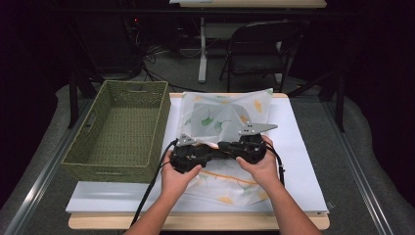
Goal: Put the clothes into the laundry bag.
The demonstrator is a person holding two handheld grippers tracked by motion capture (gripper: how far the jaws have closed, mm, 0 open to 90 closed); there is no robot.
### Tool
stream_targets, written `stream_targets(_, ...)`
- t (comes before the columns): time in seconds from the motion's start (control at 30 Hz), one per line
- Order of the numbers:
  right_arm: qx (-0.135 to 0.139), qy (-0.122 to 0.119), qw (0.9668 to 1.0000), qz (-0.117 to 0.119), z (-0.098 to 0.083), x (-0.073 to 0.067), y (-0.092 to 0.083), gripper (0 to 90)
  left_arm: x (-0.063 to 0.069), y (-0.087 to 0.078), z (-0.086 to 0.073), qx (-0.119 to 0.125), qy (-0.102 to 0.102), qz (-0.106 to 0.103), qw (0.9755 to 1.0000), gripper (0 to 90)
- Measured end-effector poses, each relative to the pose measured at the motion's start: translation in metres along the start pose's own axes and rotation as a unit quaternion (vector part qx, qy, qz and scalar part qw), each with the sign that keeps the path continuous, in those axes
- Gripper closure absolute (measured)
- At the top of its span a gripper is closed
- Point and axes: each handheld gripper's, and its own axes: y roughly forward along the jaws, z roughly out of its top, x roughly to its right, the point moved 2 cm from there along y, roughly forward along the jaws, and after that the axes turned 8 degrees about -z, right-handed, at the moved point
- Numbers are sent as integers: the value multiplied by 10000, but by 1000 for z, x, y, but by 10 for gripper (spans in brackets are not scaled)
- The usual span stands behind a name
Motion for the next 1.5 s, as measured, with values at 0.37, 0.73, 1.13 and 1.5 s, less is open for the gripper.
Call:
stream_targets(0.37,62,-51,10000,10,3,-3,-4,896,4,-25,-18,-124,167,94,9997,522)
stream_targets(0.73,37,-13,10000,1,1,-3,-3,896,4,-33,-45,-359,294,251,9986,516)
stream_targets(1.13,-10,-16,10000,5,0,-3,-2,896,10,-15,-61,-589,475,397,9963,471)
stream_targets(1.5,-33,-6,10000,14,-1,-3,-1,895,-3,-12,-76,-674,360,731,9944,447)
